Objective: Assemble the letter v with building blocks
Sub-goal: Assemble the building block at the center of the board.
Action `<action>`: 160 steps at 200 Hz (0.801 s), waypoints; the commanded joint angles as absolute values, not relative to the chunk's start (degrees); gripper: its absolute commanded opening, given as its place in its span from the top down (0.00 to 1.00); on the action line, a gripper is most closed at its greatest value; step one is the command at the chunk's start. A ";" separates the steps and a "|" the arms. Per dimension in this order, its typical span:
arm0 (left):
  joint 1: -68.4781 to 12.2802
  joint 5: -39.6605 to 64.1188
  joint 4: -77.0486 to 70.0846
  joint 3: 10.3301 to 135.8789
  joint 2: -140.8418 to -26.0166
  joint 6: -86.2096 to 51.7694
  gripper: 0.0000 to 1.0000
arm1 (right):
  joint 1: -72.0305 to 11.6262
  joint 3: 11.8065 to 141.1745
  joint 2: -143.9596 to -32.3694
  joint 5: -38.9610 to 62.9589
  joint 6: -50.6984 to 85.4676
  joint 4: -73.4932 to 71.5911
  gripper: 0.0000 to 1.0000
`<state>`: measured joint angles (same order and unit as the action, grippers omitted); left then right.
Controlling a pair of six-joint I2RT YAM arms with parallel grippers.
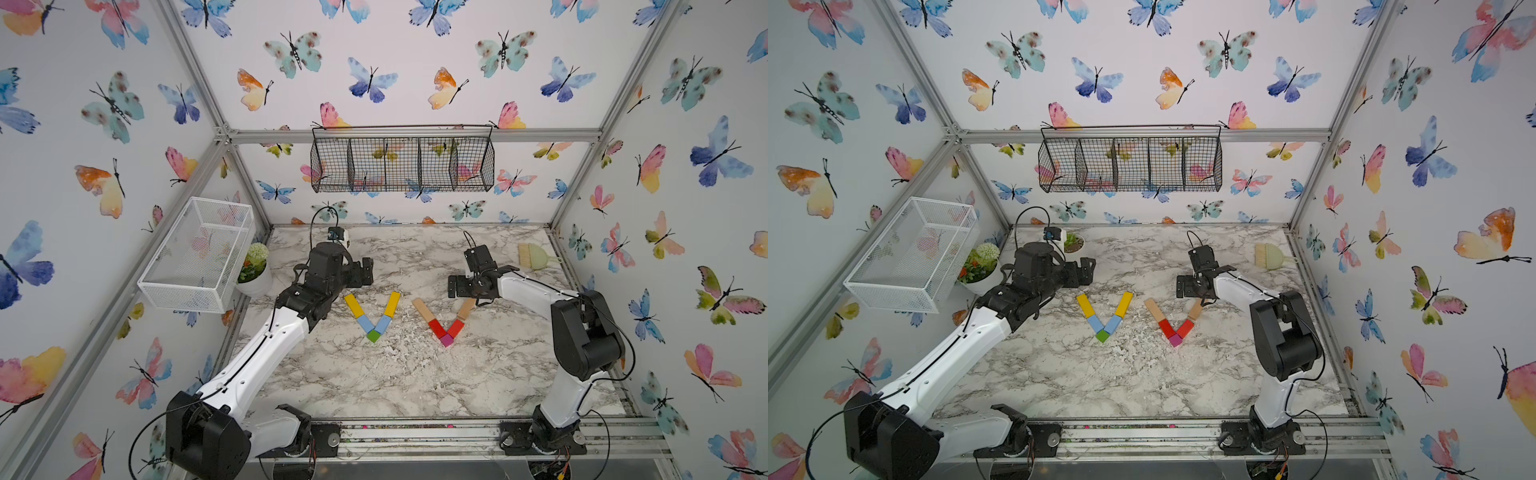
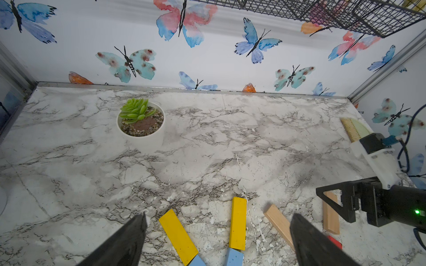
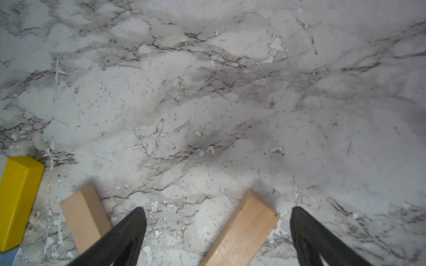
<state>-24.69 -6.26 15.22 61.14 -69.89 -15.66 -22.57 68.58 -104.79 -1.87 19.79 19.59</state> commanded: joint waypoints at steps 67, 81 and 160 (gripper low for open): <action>-24.17 -5.05 14.77 61.61 -70.44 -15.69 0.02 | -21.62 70.49 -108.71 0.88 17.49 19.25 0.01; -24.20 -5.18 14.72 61.44 -70.40 -15.73 0.02 | -21.63 70.71 -109.04 1.18 17.58 19.07 0.01; -24.17 -5.36 14.59 61.28 -70.58 -15.65 0.02 | -21.62 71.10 -110.46 3.75 17.75 19.44 0.01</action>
<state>-24.47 -6.02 15.22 61.14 -70.28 -15.68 -21.47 70.08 -109.86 2.15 18.31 19.03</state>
